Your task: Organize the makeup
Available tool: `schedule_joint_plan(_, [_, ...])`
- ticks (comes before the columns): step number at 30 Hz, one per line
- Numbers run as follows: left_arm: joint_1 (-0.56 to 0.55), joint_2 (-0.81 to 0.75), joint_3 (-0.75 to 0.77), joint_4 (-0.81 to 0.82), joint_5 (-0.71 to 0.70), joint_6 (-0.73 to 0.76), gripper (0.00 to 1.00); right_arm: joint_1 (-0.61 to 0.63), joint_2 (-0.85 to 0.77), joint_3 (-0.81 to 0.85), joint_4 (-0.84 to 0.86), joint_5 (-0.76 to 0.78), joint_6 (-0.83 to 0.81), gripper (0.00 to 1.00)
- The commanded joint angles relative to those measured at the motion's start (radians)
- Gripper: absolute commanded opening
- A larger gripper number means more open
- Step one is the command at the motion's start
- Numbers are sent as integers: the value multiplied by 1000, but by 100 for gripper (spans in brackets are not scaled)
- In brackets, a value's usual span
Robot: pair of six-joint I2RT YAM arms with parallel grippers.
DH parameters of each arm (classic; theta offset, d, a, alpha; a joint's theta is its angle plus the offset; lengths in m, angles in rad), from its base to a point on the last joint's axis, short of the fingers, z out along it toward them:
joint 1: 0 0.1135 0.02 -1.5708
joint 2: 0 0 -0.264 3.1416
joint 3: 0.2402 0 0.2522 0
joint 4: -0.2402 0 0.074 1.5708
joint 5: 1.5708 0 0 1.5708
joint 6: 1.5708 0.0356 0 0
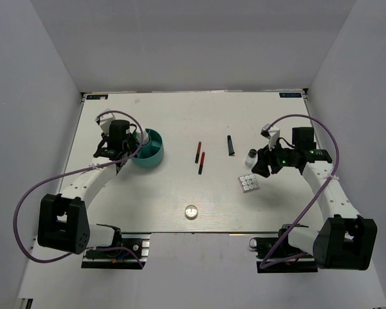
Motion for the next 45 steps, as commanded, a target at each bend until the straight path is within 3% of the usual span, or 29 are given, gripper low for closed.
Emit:
schedule_joint_plan(1, [-3,-82,13,-27,-9,-14,52,-6,-15,13,3,-11,-16,62])
schedule_joint_plan(6, [6,-213,53,-76,-10,27,49,-1,-21,10,-9,-17,-31,62])
schedule_joint_plan(9, [6,-302,100,-115,114,103,49,-3,-20,12,-12,-36,-43,65])
schedule_joint_plan(11, [-6,-331,133,-155,274,141,53,-3,-14,19,-15,-56,-49,71])
schedule_joint_plan(14, [-6,-304,188,-201,556,164,62,3,5,41,-29,-102,-57,89])
schedule_joint_plan(17, [-16,-253,199,-207,728,144,69,13,32,81,-35,-140,-54,89])
schedule_joint_plan(21, [-52,-167,223,-166,846,105,78,26,55,134,-21,-108,1,89])
schedule_joint_plan(25, [-144,-31,333,-201,839,104,79,43,66,174,-3,-62,35,88])
schedule_joint_plan(31, [-313,253,596,-372,672,139,78,46,66,193,48,30,107,74])
schedule_joint_plan(33, [-354,372,709,-466,583,150,73,45,57,181,77,85,142,52])
schedule_joint_plan(34, [-365,409,746,-491,558,158,70,43,54,174,92,108,158,37])
schedule_joint_plan(35, [-374,449,813,-520,531,159,63,40,48,168,114,143,164,16])
schedule_joint_plan(37, [-399,556,884,-593,475,173,55,40,40,156,131,186,188,8])
schedule_joint_plan(38, [-399,589,915,-616,442,177,47,39,36,153,143,212,195,9])
schedule_joint_plan(40, [-413,673,990,-659,406,187,40,36,32,148,149,229,204,21])
schedule_joint_plan(43, [-413,738,1042,-679,398,190,34,34,29,145,154,237,211,66])
schedule_joint_plan(45, [-413,789,1067,-686,397,188,36,33,29,142,161,234,224,70])
